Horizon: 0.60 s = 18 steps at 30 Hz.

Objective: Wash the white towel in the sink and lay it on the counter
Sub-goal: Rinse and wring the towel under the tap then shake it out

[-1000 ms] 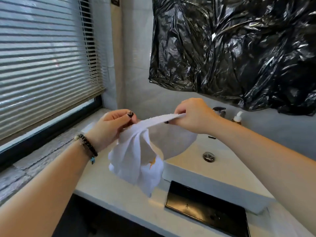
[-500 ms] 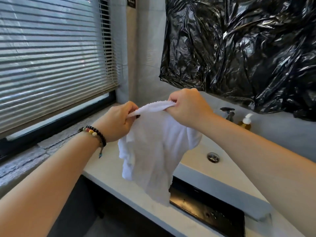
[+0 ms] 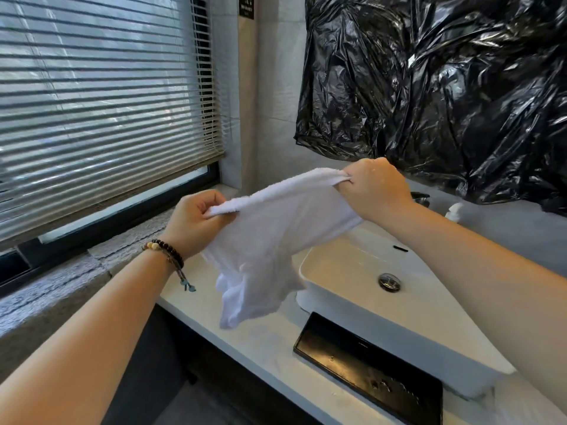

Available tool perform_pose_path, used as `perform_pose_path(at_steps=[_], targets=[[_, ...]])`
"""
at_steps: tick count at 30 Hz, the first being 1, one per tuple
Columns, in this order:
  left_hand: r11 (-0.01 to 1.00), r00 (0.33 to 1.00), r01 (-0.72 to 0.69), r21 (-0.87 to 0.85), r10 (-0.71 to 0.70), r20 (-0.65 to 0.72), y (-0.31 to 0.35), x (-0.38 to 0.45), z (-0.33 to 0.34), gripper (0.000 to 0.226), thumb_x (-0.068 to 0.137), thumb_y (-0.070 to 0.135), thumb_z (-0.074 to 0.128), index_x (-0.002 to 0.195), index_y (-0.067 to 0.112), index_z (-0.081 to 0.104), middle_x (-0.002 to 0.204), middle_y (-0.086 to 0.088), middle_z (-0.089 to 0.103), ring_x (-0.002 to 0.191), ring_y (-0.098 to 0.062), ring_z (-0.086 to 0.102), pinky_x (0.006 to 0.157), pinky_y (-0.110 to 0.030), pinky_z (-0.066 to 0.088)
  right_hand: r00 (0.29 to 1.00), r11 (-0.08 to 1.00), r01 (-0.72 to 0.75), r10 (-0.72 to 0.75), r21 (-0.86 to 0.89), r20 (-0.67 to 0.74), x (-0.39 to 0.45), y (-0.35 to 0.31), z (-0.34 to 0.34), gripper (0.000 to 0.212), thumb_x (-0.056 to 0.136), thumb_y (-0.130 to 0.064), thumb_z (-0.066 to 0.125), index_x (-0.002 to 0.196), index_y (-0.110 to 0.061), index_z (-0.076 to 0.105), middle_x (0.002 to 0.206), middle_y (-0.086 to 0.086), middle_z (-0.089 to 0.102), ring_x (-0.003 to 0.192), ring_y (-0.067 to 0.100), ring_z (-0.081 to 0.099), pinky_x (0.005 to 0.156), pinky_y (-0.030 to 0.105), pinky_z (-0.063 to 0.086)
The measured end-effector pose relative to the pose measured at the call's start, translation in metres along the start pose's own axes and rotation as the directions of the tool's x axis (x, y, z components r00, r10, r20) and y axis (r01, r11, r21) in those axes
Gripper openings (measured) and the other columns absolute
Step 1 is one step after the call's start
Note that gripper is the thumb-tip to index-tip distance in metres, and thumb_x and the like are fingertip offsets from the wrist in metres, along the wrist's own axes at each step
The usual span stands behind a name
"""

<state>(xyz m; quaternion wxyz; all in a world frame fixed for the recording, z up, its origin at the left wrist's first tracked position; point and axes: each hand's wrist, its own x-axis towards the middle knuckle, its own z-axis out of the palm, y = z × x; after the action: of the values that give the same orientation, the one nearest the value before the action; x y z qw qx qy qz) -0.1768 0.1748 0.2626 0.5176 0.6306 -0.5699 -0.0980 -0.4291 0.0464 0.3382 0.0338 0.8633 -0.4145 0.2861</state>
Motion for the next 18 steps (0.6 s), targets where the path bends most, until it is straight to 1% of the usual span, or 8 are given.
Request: perform_pose_path(at_steps=[2, 4, 6, 8, 11, 13, 15, 18], targets=[[0.985, 0.990, -0.021, 0.171, -0.003, 0.141, 0.007, 0.005, -0.010, 0.025, 0.070, 0.038, 0.085, 0.077, 0.020, 0.069, 0.071, 0.003, 0.066, 0.066, -0.007, 0.060, 0.060, -0.025, 0.052, 1.000, 1.000, 0.025, -0.025, -0.008, 0.000, -0.001, 0.005, -0.004, 0.055, 0.093, -0.037, 0.049, 0.047, -0.018, 0.025, 0.050, 0.004, 0.026, 0.057, 0.028, 0.033, 0.047, 0.030, 0.017], [0.936, 0.976, -0.044, 0.348, -0.034, 0.215, 0.011, 0.011, -0.018, 0.027, 0.065, 0.046, 0.085, 0.079, 0.027, 0.072, 0.073, 0.006, 0.068, 0.070, -0.007, 0.063, 0.064, -0.025, 0.054, 0.997, 0.997, 0.069, -0.069, -0.024, -0.016, -0.001, 0.007, -0.009, 0.052, 0.084, -0.047, 0.042, 0.046, -0.017, 0.025, 0.047, 0.003, 0.026, 0.054, 0.028, 0.031, 0.046, 0.028, 0.016], [0.897, 0.987, -0.125, 0.425, 0.068, 0.147, 0.011, 0.018, -0.022, 0.016, 0.077, 0.040, 0.079, 0.073, 0.027, 0.071, 0.068, 0.006, 0.066, 0.066, -0.010, 0.062, 0.062, -0.030, 0.052, 0.989, 0.990, 0.141, -0.141, -0.022, -0.047, -0.001, 0.009, -0.014, 0.051, 0.075, -0.056, 0.036, 0.044, -0.018, 0.021, 0.044, 0.000, 0.022, 0.052, 0.027, 0.027, 0.047, 0.027, 0.018], [0.910, 0.990, -0.130, 0.393, 0.139, 0.005, 0.015, 0.025, -0.021, 0.017, 0.088, 0.023, 0.068, 0.073, 0.019, 0.065, 0.067, 0.005, 0.060, 0.064, -0.011, 0.055, 0.059, -0.030, 0.044, 0.978, 0.981, 0.196, -0.195, -0.003, -0.079, -0.001, 0.013, -0.021, 0.058, 0.076, -0.064, 0.045, 0.043, -0.020, 0.023, 0.042, -0.006, 0.022, 0.051, 0.027, 0.028, 0.049, 0.027, 0.026], [0.999, 0.994, 0.028, 0.017, -0.026, -0.109, 0.040, 0.030, -0.008, 0.018, 0.094, 0.013, 0.050, 0.077, 0.017, 0.054, 0.073, 0.002, 0.055, 0.067, -0.015, 0.049, 0.065, -0.030, 0.041, 0.978, 0.978, 0.206, -0.207, -0.031, -0.019, -0.007, 0.010, -0.035, 0.068, 0.061, -0.089, 0.041, 0.050, -0.022, 0.042, 0.047, -0.011, 0.035, 0.057, 0.024, 0.041, 0.056, 0.029, 0.034], [0.953, 0.978, 0.145, -0.265, -0.178, -0.107, 0.061, 0.028, 0.002, 0.024, 0.097, 0.013, 0.043, 0.077, 0.018, 0.055, 0.074, 0.002, 0.058, 0.065, -0.013, 0.055, 0.062, -0.026, 0.047, 0.969, 0.962, 0.222, -0.200, -0.159, 0.143, -0.016, 0.001, -0.042, 0.079, 0.048, -0.100, 0.038, 0.058, -0.022, 0.044, 0.053, -0.010, 0.038, 0.066, 0.021, 0.044, 0.060, 0.030, 0.034], [0.880, 0.964, 0.199, -0.432, -0.255, -0.076, 0.076, 0.023, 0.008, 0.031, 0.101, 0.010, 0.037, 0.080, 0.014, 0.059, 0.073, 0.000, 0.063, 0.063, -0.012, 0.062, 0.055, -0.024, 0.053, 0.942, 0.946, 0.230, -0.157, -0.230, 0.296, -0.025, -0.009, -0.041, 0.071, 0.052, -0.093, 0.052, 0.064, -0.023, 0.047, 0.059, -0.011, 0.039, 0.072, 0.021, 0.044, 0.063, 0.032, 0.035], [0.791, 0.944, 0.202, -0.578, -0.314, -0.101, 0.095, 0.021, 0.006, 0.028, 0.098, 0.006, 0.038, 0.082, 0.013, 0.060, 0.075, -0.006, 0.061, 0.065, -0.018, 0.060, 0.056, -0.027, 0.052, 0.932, 0.993, 0.113, -0.097, -0.025, 0.350, -0.033, -0.016, -0.035, 0.050, 0.073, -0.060, 0.073, 0.056, -0.024, 0.042, 0.059, -0.010, 0.040, 0.071, 0.019, 0.043, 0.062, 0.029, 0.032]])
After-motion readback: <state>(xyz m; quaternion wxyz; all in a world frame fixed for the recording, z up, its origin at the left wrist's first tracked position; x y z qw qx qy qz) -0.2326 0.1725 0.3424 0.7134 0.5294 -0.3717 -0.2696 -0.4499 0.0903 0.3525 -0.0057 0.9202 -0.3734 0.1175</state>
